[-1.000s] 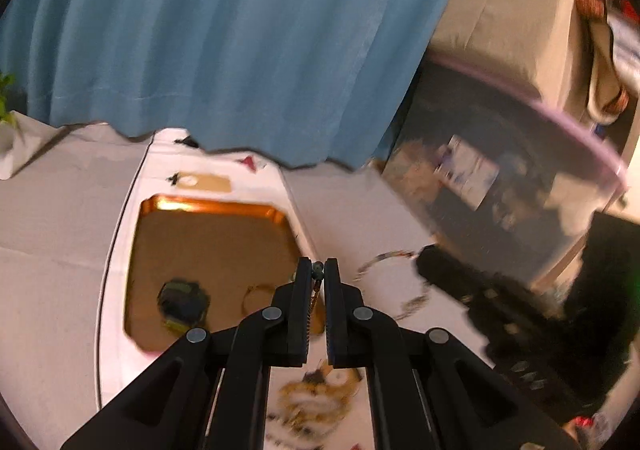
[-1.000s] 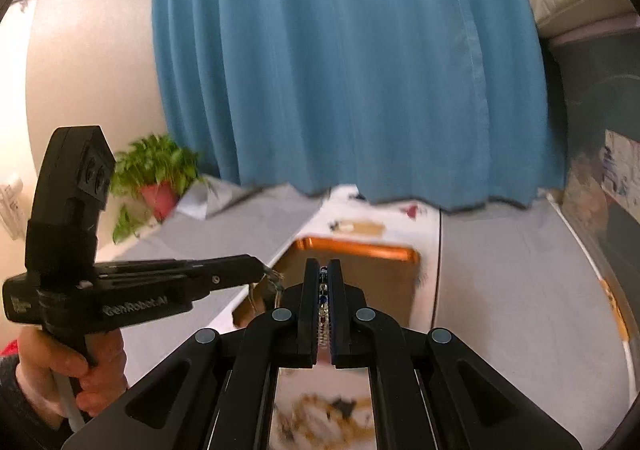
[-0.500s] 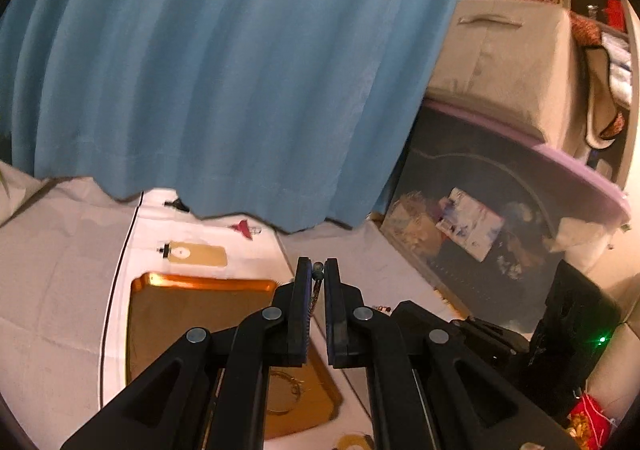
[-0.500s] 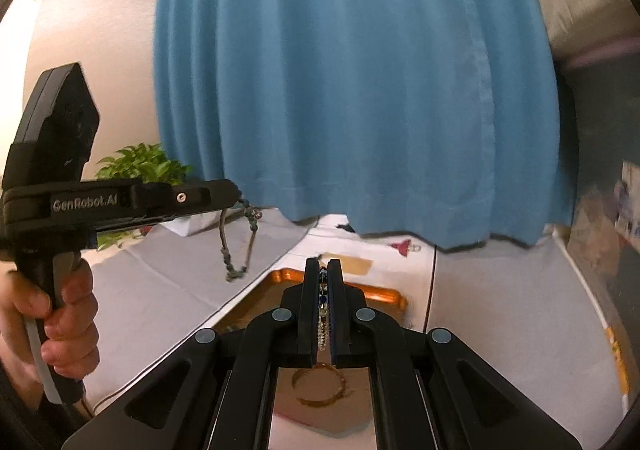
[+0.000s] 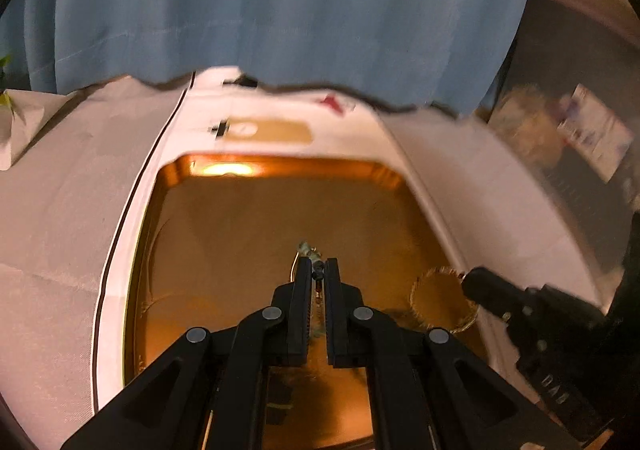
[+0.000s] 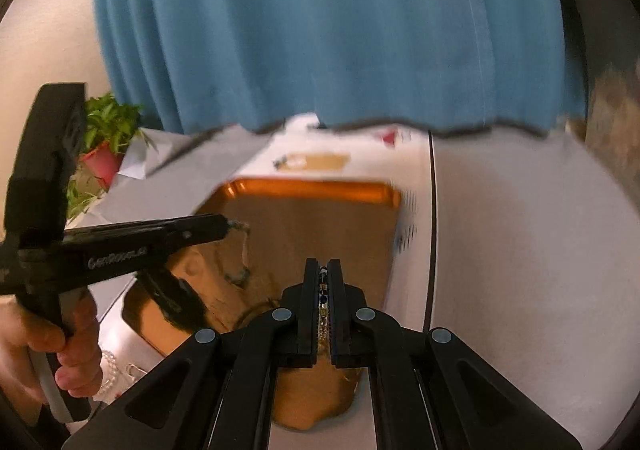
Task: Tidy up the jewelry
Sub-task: 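Lower both bracelets into the tray and open both grippers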
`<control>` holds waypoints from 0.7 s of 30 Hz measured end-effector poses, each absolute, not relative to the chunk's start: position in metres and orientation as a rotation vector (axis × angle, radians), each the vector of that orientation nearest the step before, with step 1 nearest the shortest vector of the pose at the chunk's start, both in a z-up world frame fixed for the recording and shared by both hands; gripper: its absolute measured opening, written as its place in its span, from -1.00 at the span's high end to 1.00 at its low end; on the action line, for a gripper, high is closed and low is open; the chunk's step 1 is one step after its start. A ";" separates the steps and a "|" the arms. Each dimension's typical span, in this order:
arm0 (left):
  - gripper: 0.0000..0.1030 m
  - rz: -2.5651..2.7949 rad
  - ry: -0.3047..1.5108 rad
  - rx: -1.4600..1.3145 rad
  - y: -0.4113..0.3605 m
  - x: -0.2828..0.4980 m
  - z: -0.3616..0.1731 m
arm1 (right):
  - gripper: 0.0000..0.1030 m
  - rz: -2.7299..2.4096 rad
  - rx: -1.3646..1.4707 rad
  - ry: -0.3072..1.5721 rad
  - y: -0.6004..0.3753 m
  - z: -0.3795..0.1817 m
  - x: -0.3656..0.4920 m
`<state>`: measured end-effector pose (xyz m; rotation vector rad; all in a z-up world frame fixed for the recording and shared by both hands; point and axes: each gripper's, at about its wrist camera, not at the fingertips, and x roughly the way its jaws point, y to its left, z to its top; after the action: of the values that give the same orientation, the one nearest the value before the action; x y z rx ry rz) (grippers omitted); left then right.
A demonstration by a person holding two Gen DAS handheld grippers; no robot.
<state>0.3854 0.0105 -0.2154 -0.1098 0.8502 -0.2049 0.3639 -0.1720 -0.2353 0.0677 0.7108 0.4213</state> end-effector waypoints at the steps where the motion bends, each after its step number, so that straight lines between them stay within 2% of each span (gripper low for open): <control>1: 0.93 -0.199 0.855 -0.097 0.010 0.385 -0.218 | 0.93 0.415 0.067 0.727 -0.171 -0.239 0.367; 7: 0.88 -0.213 0.863 -0.086 0.010 0.381 -0.219 | 0.86 0.443 0.096 0.759 -0.166 -0.244 0.371; 9: 0.37 -0.210 0.885 -0.098 0.010 0.378 -0.212 | 0.51 0.443 0.097 0.787 -0.162 -0.244 0.370; 10: -0.29 -0.198 0.880 -0.106 0.011 0.376 -0.206 | 0.01 0.433 0.087 0.779 -0.161 -0.241 0.367; 11: -0.65 -0.192 0.857 -0.112 0.011 0.371 -0.199 | -0.50 0.419 0.081 0.760 -0.161 -0.237 0.363; 13: -0.66 -0.168 0.780 -0.105 0.013 0.352 -0.183 | -0.78 0.362 0.097 0.699 -0.168 -0.225 0.349; 21: -0.68 -0.165 0.791 -0.079 0.012 0.274 -0.153 | -0.78 0.403 0.073 0.621 -0.180 -0.184 0.267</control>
<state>0.2737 0.0118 -0.1527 -0.0792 0.7906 -0.1654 0.2668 -0.1804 -0.1843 0.0726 0.6207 0.4027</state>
